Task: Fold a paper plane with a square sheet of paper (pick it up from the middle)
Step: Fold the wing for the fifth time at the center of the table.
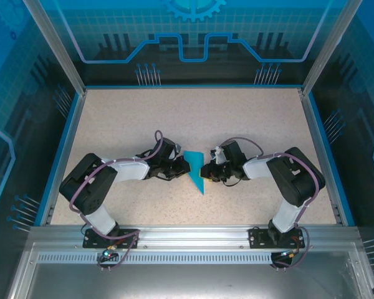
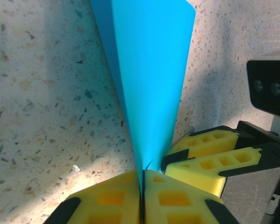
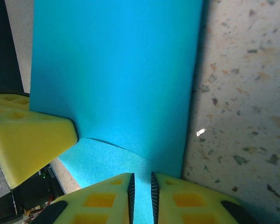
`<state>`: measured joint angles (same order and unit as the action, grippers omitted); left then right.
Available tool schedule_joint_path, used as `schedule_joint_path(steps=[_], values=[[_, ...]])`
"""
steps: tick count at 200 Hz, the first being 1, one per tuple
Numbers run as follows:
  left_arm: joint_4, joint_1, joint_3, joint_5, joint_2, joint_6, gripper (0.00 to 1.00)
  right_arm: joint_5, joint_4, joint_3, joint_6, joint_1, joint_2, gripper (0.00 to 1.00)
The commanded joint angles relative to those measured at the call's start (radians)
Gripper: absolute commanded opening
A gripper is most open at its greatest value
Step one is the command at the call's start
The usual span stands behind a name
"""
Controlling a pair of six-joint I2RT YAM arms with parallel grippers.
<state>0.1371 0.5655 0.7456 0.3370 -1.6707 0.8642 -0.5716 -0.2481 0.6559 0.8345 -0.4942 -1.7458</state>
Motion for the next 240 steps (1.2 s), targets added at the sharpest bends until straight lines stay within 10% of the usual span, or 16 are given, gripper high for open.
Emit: schedule_joint_path(steps=[1, 62, 155, 240], values=[[0.012, -0.006, -0.001, -0.017, 0.022, 0.000, 0.05, 0.067, 0.038, -0.003, -0.028, 0.013, -0.015, 0.22], [0.008, -0.006, 0.009, -0.010, 0.032, 0.020, 0.00, 0.177, 0.138, 0.008, -0.155, -0.034, 0.158, 0.38], [-0.070, -0.006, 0.069, 0.022, 0.018, 0.056, 0.00, 0.891, 0.297, -0.033, -0.477, -0.426, 0.367, 0.49], [-0.099, -0.005, 0.081, 0.033, 0.015, 0.052, 0.00, 1.013, 0.269, 0.050, -0.523, -0.546, 0.203, 0.52]])
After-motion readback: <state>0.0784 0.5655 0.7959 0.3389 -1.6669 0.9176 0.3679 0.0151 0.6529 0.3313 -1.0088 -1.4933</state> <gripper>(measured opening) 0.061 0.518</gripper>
